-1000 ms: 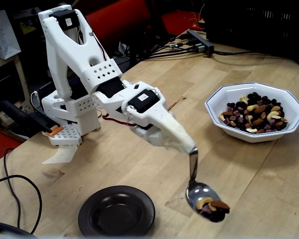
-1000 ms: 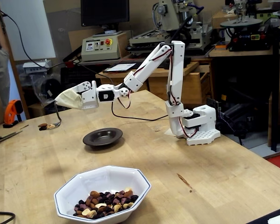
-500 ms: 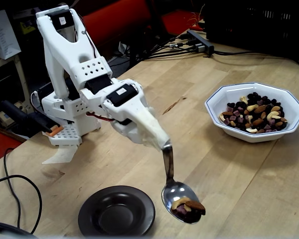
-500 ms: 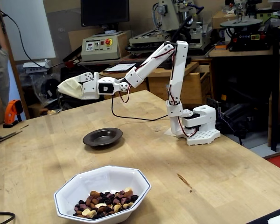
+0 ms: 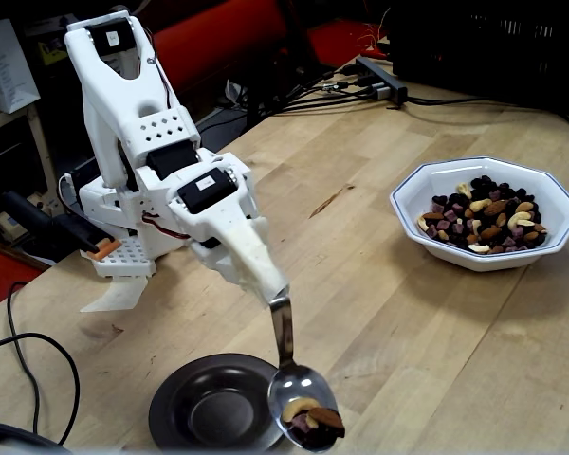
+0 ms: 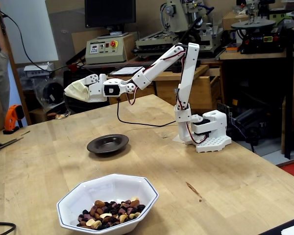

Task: Use spoon to transfer food from the white bowl to brown plate

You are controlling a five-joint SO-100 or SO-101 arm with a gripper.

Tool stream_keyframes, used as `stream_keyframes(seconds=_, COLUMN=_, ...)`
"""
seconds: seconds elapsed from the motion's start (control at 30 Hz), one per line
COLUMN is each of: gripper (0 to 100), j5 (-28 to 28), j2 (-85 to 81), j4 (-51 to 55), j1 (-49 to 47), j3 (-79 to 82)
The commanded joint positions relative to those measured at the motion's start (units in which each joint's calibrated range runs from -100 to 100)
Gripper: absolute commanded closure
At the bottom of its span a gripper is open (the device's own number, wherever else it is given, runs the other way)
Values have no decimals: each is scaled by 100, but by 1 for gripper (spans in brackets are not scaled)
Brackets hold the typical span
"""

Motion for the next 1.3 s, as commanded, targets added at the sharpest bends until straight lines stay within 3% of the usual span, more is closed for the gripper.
stream_keyframes(seconds=0.0, gripper=96, j5=24, j2=-540, j4=24, j1=412, j3=-70)
stream_keyframes(seconds=0.63, gripper=96, j5=24, j2=-3236, j4=1028, j1=412, j3=1523)
stream_keyframes(seconds=1.27, gripper=96, j5=29, j2=-5581, j4=2830, j1=419, j3=2107)
